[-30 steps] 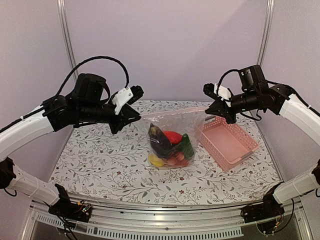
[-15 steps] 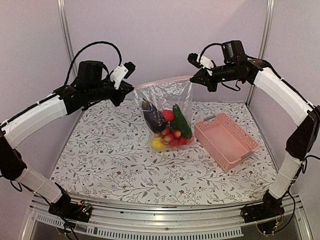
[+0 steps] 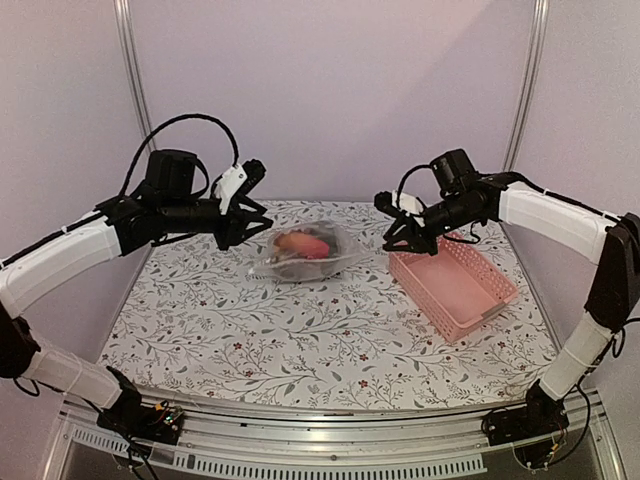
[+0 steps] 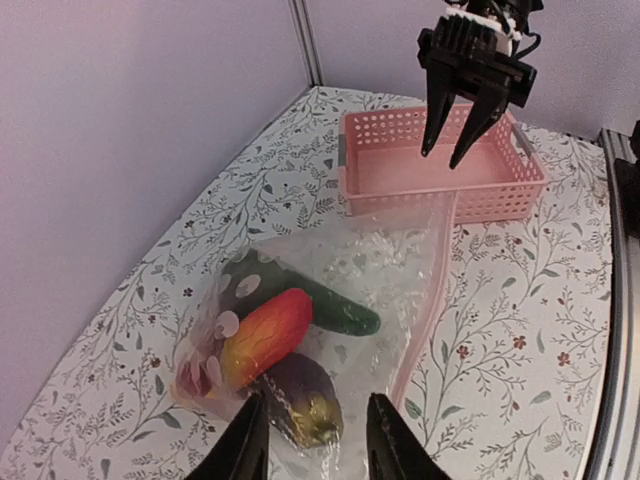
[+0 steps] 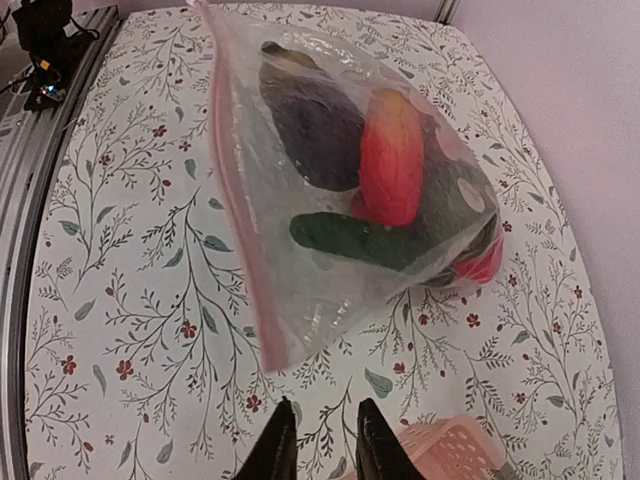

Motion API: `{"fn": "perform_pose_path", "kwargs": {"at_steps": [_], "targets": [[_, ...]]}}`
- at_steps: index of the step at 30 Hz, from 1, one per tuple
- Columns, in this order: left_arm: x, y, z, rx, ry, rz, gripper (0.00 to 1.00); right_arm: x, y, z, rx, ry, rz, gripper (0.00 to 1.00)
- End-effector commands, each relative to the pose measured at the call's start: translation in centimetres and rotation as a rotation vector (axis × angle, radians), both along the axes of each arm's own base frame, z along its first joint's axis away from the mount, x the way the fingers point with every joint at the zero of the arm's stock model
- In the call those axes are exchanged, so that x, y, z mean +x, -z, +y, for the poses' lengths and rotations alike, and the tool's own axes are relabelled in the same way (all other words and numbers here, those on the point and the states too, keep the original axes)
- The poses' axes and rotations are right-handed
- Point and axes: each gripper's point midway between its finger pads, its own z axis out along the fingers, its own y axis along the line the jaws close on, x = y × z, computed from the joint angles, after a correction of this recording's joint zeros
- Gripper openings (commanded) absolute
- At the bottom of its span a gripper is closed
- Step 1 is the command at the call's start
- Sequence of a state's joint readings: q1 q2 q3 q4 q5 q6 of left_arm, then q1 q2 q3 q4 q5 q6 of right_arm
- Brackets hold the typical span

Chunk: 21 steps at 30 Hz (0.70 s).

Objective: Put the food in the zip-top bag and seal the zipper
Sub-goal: Zip the zipper of the food storage bag, then reset both arms

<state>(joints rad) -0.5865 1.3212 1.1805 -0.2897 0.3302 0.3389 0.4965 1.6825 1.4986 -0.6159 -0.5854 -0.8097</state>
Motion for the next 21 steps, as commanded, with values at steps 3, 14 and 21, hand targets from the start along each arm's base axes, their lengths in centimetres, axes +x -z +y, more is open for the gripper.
{"fn": "perform_pose_path", "kwargs": {"at_steps": [3,14,21], "targets": [[-4.4,0.1,2.8,-0.052,-0.052,0.052,0.54,-6.8,-0.7,-2.8,-0.027,-0.038,-0.013,0.40],[1.6,-2.7,12.2,-0.088,-0.680,-0.162,0.80,0.8,-6.2,-11.1,0.195,0.486,0.008,0.66],[2.8,-10.4,13.8,-0.193,-0.805,-0.187,1.00,4.2,-16.8,-19.0,0.464,0.898,-0.148,0.99]]}}
